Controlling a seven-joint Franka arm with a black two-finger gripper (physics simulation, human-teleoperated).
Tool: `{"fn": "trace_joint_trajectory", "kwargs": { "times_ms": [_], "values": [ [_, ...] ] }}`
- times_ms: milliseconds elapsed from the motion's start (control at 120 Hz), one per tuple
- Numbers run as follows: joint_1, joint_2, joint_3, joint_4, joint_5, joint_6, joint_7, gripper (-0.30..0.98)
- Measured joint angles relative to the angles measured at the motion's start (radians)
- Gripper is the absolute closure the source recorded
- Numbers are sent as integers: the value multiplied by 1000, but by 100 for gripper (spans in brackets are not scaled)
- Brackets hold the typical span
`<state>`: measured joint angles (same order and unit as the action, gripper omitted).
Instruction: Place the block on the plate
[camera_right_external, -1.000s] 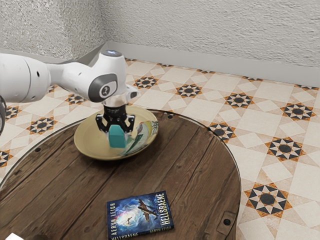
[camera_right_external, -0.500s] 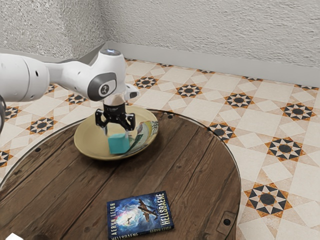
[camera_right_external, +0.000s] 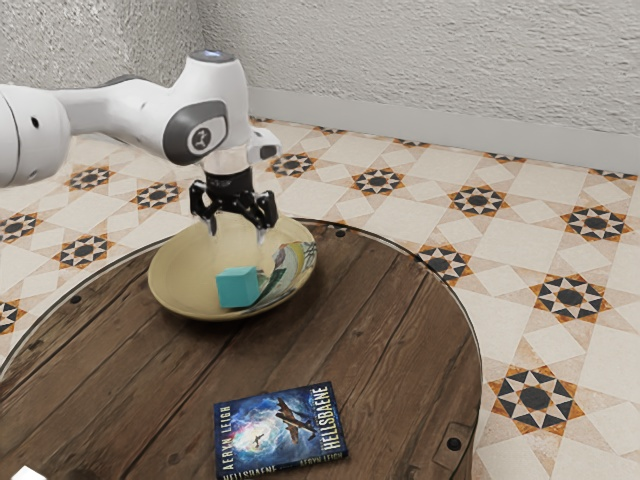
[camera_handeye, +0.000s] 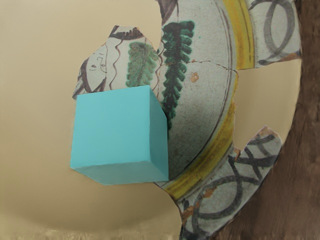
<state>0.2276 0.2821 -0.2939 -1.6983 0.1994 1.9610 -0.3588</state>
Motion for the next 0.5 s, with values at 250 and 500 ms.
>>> {"fn": "trace_joint_trajectory", "kwargs": {
  "times_ms": [250,500],
  "values": [
    [-45,-128,105,41,-86,-114,98,0],
    [-125,-231,289,111,-109,-256,197,0]
  ]
}}
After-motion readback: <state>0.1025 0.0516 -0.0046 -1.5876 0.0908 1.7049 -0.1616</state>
